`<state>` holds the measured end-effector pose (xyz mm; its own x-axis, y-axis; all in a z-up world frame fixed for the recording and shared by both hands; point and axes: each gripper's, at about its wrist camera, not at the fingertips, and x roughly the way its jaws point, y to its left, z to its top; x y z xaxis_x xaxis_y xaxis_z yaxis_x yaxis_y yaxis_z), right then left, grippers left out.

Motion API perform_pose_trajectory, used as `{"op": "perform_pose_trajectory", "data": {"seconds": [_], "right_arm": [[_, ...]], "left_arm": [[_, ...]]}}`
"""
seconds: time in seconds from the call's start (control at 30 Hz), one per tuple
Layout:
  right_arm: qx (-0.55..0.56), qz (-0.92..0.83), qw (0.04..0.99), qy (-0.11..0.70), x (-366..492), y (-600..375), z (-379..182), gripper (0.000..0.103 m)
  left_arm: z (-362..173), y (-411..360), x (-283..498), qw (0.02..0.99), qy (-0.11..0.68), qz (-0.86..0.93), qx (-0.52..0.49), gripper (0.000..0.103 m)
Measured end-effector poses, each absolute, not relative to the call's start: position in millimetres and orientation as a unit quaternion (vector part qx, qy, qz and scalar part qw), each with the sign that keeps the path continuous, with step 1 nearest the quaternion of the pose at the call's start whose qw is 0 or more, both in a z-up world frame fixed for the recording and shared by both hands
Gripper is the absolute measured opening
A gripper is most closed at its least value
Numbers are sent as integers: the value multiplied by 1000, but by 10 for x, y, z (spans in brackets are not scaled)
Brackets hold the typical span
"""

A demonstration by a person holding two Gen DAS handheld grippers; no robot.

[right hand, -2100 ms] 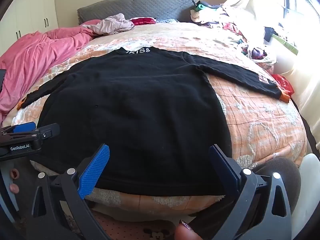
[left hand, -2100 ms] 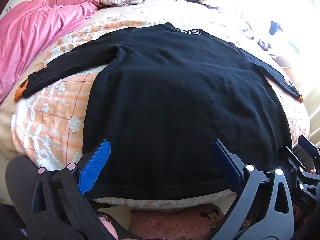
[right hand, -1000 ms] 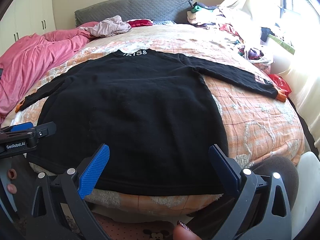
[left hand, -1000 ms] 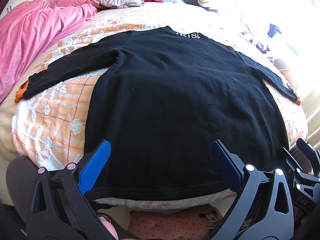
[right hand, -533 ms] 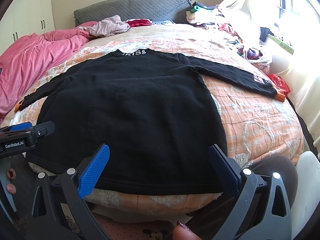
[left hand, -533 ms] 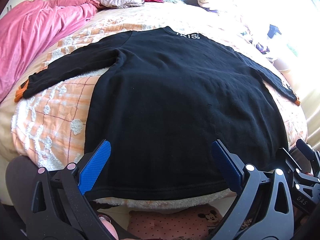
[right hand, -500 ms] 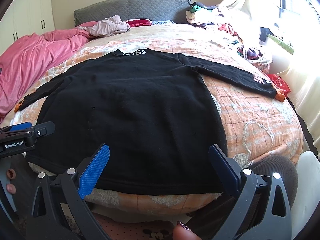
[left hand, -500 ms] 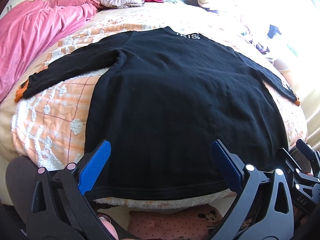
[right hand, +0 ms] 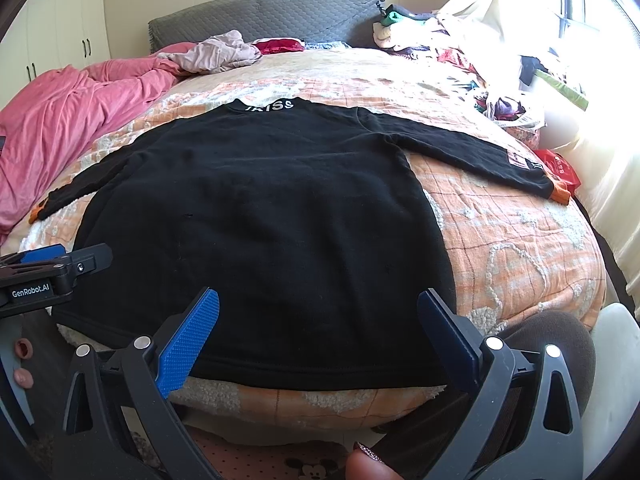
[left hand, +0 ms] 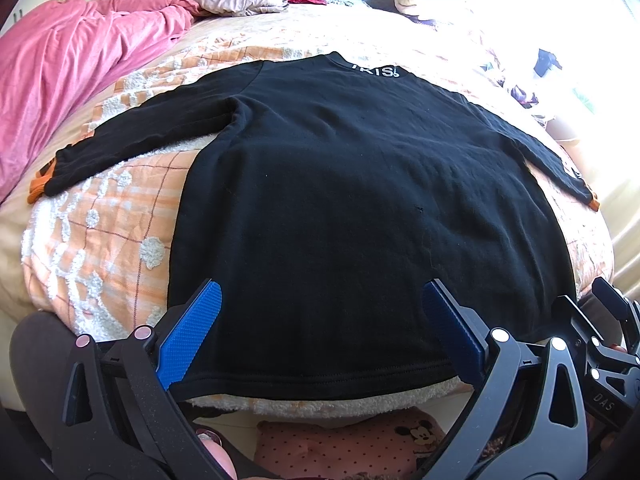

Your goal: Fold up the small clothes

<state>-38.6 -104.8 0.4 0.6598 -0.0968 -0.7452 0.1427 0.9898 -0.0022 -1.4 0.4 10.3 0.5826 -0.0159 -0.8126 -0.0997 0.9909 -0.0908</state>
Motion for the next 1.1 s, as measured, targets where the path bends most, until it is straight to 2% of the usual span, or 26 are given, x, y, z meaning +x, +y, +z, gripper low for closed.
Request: {"op": "perform_pose_trajectory", "data": {"seconds": [0.57, 1.1], "right_arm": [[42, -60, 913, 401, -240, -1115, 83, 99], [53, -63, 916, 393, 370, -1328, 254, 99]], "left_arm": [[186, 83, 195, 892, 446, 30, -66, 95], [303, 133, 650, 895, 439, 32, -66, 95]]}}
